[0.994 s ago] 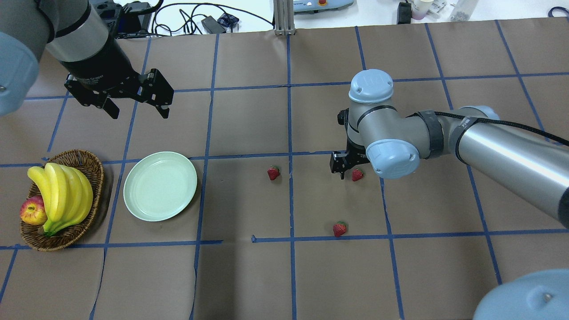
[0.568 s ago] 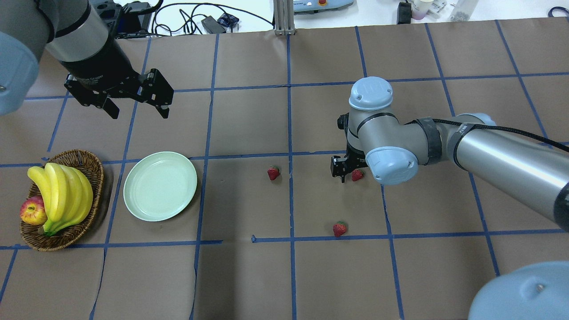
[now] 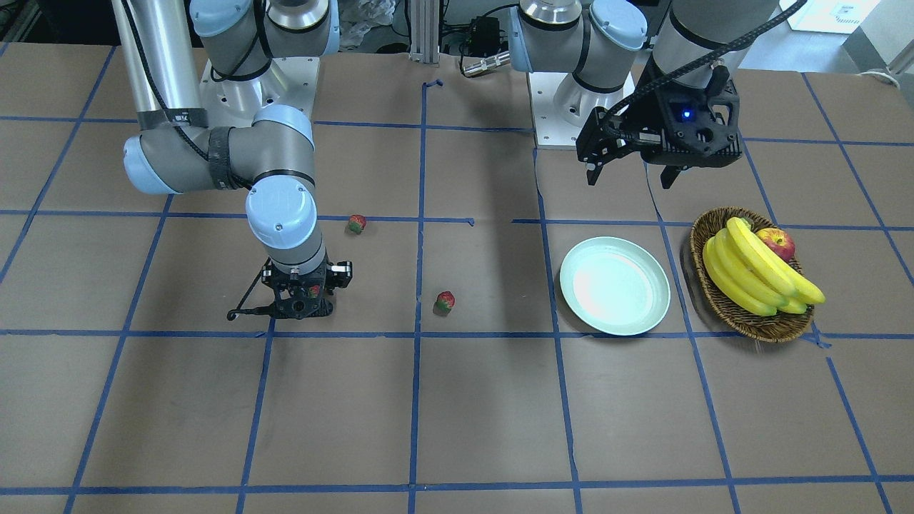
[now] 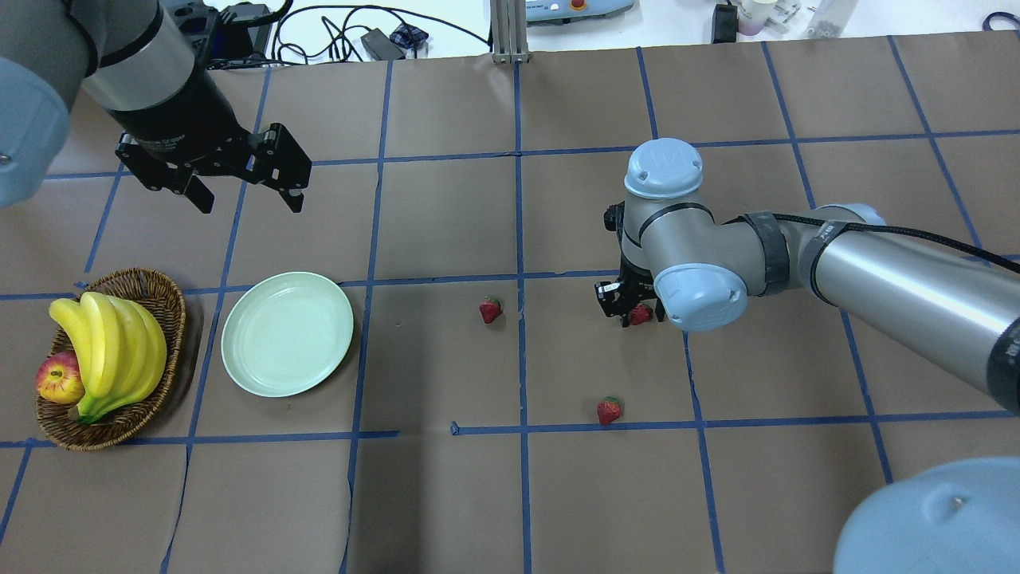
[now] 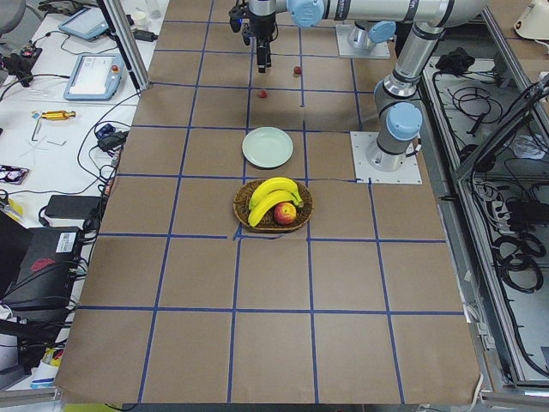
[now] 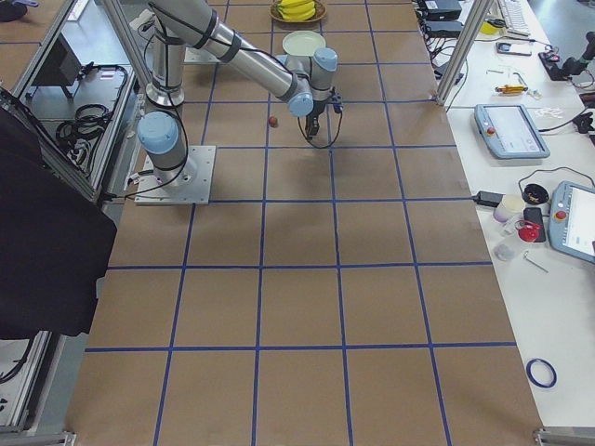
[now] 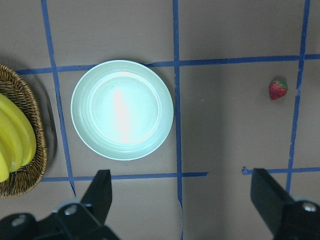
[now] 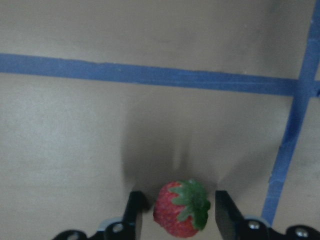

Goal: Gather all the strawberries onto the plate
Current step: 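Move the right gripper to the next strawberry and grasp it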

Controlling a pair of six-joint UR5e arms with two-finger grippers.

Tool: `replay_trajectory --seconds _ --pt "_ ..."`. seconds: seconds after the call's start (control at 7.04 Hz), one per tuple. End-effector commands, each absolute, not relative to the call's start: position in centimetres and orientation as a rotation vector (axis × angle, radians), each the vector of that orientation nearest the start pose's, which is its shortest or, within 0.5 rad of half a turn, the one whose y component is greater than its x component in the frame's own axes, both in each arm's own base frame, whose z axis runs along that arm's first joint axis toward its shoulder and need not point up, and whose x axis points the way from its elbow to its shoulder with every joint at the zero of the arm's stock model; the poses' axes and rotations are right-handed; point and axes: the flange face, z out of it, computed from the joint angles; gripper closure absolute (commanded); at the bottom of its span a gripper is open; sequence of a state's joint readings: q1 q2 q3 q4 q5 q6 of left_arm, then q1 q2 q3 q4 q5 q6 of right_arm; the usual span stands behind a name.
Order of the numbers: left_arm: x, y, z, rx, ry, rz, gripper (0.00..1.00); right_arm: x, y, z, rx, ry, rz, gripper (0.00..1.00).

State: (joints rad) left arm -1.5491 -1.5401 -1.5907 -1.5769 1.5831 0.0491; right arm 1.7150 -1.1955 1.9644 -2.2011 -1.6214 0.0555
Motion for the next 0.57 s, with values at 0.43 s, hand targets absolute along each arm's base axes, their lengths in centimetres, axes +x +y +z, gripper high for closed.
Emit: replay_trajectory --seconds 0.43 --pt "-12.2 -48.2 49.2 0.043 3.129 -0.007 0.0 21.3 -51.5 20.1 -0.015 3.161 0.123 1.0"
